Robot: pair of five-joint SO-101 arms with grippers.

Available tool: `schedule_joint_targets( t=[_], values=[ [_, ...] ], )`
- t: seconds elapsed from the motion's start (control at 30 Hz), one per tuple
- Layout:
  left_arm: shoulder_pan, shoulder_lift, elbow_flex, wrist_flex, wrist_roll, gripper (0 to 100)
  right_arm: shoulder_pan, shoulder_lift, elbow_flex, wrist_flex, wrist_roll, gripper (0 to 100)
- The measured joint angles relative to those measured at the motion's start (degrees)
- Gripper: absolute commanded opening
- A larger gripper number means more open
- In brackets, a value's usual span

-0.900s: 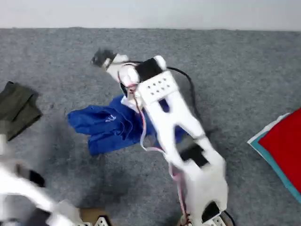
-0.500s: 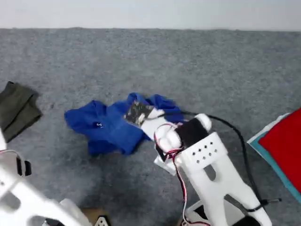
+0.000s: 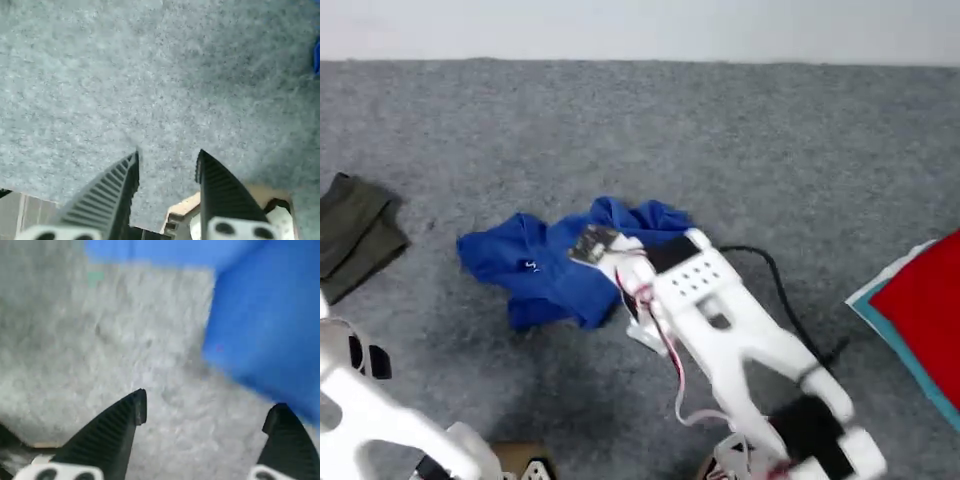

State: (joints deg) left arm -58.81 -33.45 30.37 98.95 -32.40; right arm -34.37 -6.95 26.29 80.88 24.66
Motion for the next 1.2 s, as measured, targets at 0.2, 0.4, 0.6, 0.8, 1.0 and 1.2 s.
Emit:
schedule_joint_targets(
  t=[0.2,0.4,0.6,0.8,1.0,1.2],
  values=[
    [-0.09,0.0,4.13,0.0,0.0,18,0.0,18.11,-17.14,-0.18,-0.09,23.5],
    [-0.09,0.0,4.66,0.0,0.0,18,2.46,33.85,-35.25,4.04,-0.09,3.9],
    [-0.09,0.0,4.66,0.0,0.0,18,5.71,35.6,-55.12,12.92,6.77,0.9],
    [-0.09,0.0,4.66,0.0,0.0,18,8.79,36.31,-75.08,15.38,9.85,0.9],
    [-0.09,0.0,4.84,0.0,0.0,18,14.42,39.21,-82.46,11.08,9.14,1.7],
    [-0.09,0.0,7.91,0.0,0.0,18,21.27,47.3,-85.27,9.05,1.85,30.4]
  ],
)
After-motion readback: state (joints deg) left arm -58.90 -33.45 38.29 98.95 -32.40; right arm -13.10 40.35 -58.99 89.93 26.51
